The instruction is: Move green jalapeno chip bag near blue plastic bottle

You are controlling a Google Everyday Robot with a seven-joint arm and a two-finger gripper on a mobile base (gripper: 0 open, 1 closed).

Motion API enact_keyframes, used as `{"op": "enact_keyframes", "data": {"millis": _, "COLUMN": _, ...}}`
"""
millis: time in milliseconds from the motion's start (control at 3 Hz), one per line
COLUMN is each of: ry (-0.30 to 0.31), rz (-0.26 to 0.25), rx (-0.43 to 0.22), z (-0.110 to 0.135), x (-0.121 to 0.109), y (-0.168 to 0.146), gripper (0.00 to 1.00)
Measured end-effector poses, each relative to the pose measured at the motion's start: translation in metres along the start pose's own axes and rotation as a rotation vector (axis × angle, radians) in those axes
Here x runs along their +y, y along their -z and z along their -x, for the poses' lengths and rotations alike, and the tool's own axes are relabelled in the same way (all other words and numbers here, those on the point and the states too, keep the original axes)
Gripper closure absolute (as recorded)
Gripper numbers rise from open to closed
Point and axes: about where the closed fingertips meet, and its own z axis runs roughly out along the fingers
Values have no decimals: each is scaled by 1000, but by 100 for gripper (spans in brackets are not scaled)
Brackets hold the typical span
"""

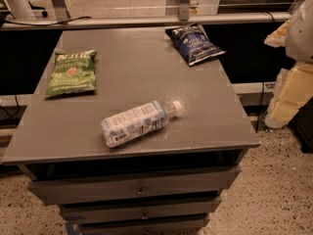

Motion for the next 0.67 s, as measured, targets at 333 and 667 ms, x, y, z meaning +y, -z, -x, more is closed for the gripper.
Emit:
{"op": "enact_keyframes", "data": {"millis": 333, "ry": 0, "rz": 0, "rx": 0, "z": 0, "x": 0, "y": 0, "gripper": 0}}
{"op": "enact_keyframes", "data": {"millis": 667, "ry": 61, "rz": -13, "rx": -61, "z": 39, "x": -11, "y": -13, "gripper": 0}}
